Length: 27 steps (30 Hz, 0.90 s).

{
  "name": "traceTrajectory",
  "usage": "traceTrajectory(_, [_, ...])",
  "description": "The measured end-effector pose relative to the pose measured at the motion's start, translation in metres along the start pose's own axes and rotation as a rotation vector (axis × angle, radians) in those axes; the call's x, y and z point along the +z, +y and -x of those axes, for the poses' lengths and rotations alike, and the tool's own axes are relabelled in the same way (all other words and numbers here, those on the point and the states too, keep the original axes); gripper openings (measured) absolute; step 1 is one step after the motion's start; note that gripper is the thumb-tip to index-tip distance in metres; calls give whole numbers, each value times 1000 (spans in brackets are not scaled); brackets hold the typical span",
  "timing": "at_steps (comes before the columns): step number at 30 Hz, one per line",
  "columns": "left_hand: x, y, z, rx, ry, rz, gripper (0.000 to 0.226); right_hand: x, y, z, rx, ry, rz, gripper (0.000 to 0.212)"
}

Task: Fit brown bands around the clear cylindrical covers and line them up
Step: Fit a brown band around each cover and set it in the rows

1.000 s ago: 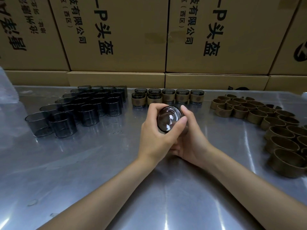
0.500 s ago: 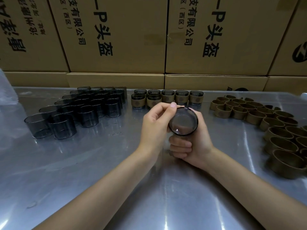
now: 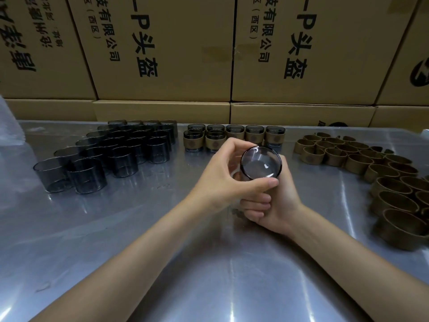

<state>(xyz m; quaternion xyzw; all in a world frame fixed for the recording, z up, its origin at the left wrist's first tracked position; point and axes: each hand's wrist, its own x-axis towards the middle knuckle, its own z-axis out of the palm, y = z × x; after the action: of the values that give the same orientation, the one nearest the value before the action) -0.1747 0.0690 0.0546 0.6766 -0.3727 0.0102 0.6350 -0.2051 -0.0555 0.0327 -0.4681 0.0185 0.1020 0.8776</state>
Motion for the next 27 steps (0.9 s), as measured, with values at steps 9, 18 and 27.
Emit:
traceTrajectory(9, [17, 6, 6, -52, 372, 29, 22, 12, 14, -5, -147, 86, 306, 67])
traceTrajectory(18, [10, -24, 10, -233, 362, 339, 24, 1, 14, -10, -378, 319, 477, 49])
traceTrajectory(27, [-12, -38, 2, -436, 136, 307, 83, -20, 3, -9, -397, 137, 490, 59])
